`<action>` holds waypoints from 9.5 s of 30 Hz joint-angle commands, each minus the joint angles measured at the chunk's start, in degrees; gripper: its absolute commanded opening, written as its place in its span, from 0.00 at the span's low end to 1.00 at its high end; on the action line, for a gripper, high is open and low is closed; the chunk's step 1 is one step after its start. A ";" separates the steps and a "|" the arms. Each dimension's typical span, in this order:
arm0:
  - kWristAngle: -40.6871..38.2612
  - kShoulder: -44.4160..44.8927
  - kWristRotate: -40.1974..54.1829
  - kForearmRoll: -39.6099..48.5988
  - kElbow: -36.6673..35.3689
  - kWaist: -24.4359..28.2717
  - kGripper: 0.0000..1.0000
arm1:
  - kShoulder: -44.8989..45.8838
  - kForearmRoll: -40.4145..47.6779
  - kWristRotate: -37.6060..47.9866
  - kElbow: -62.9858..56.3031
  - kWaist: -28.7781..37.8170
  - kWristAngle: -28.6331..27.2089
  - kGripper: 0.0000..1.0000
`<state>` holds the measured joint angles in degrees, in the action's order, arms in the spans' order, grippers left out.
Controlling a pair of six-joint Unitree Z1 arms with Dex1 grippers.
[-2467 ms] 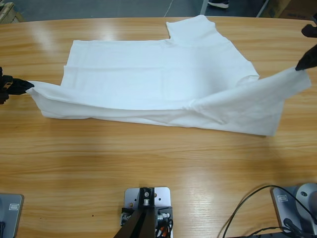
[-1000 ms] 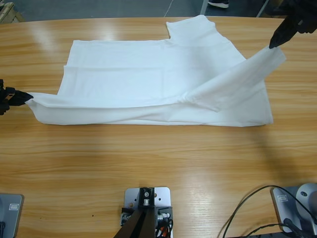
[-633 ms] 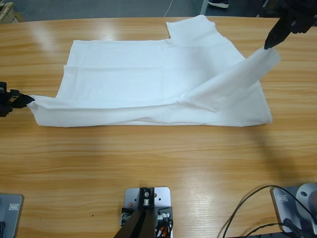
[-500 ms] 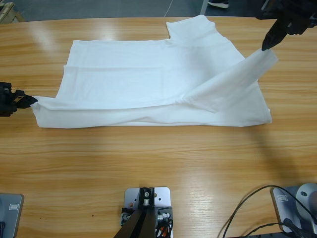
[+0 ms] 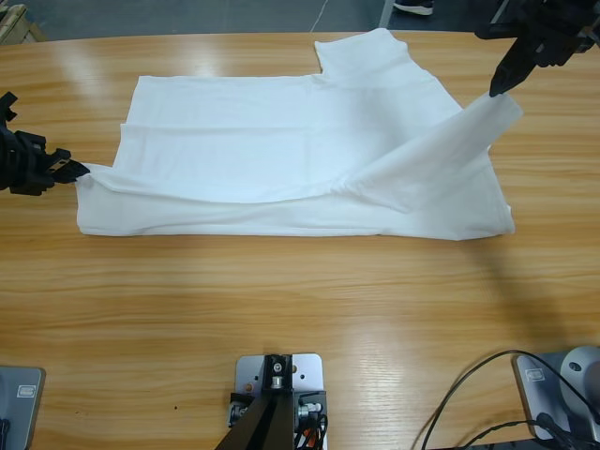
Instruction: Fold clothes
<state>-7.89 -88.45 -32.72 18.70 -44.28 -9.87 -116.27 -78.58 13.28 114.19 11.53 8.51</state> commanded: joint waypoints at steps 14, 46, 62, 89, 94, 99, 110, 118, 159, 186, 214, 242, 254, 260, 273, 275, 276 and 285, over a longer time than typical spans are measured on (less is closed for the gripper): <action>0.77 -7.88 2.84 -2.32 -2.22 0.55 0.00 | -3.26 -0.96 -0.80 -0.90 0.69 -1.40 0.00; 1.39 -6.86 4.15 -2.44 -1.46 0.11 0.83 | -4.70 -2.90 -0.50 2.44 0.69 -5.34 1.00; 1.37 1.56 5.47 -2.44 3.53 -7.36 0.83 | -4.76 -3.43 1.70 4.08 22.10 -6.01 1.00; 1.51 -2.96 6.00 -5.69 5.53 -7.36 0.83 | -26.82 -11.04 -9.32 33.87 35.00 15.29 0.90; 1.74 -3.46 6.00 -5.78 5.43 -7.36 0.83 | -29.54 -12.94 -9.32 35.23 36.79 15.47 0.90; 1.74 -3.75 6.12 -6.04 5.43 -7.36 0.83 | -30.98 -13.62 -9.20 35.23 36.90 16.17 0.90; 1.76 -4.24 6.14 -6.04 5.27 -7.36 0.83 | -32.44 -13.80 -8.53 34.44 36.90 20.02 0.90; 2.00 -4.73 5.40 -5.78 5.04 -6.74 0.83 | -31.30 -13.80 -8.53 33.91 36.90 19.53 0.90; 4.36 -12.76 3.57 -2.53 -3.29 -4.19 0.83 | -27.78 -13.80 -9.32 29.09 36.88 18.86 0.90; -0.81 6.24 0.64 -2.67 8.24 -0.41 0.83 | -14.13 -11.85 -1.71 25.26 32.61 12.68 1.00; -6.17 7.54 -5.16 -8.27 16.92 -0.41 0.83 | 23.47 42.63 15.29 -52.01 15.37 26.60 1.00; -2.45 -9.58 -5.11 -15.18 12.14 -0.40 0.83 | 27.85 43.86 15.82 -56.50 11.78 27.92 1.00; -2.39 -10.44 -5.08 -15.18 11.93 -0.41 0.00 | 28.03 43.95 15.83 -57.27 10.04 27.67 0.94; -2.55 -8.79 -4.90 -15.18 12.32 -0.41 0.00 | 28.03 43.86 15.90 -57.88 9.74 27.09 0.91; -3.27 -2.34 -4.55 -14.76 13.64 -0.41 0.00 | 34.99 54.88 31.18 -69.98 -1.19 21.75 0.65; -3.27 -1.57 -4.55 -14.34 13.60 -0.41 0.00 | 36.32 57.59 32.80 -72.86 -3.06 20.76 0.66; -3.27 -1.44 -4.55 -14.27 13.60 -0.40 0.00 | 36.52 58.52 33.32 -74.16 -3.88 20.67 0.66; -3.31 -1.64 -4.48 -14.13 14.01 -0.41 0.00 | 38.68 59.31 37.40 -79.47 -5.80 13.87 0.67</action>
<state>-10.93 -90.85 -37.58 4.15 -32.27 -10.61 -80.47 -19.22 48.81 38.12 7.12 27.70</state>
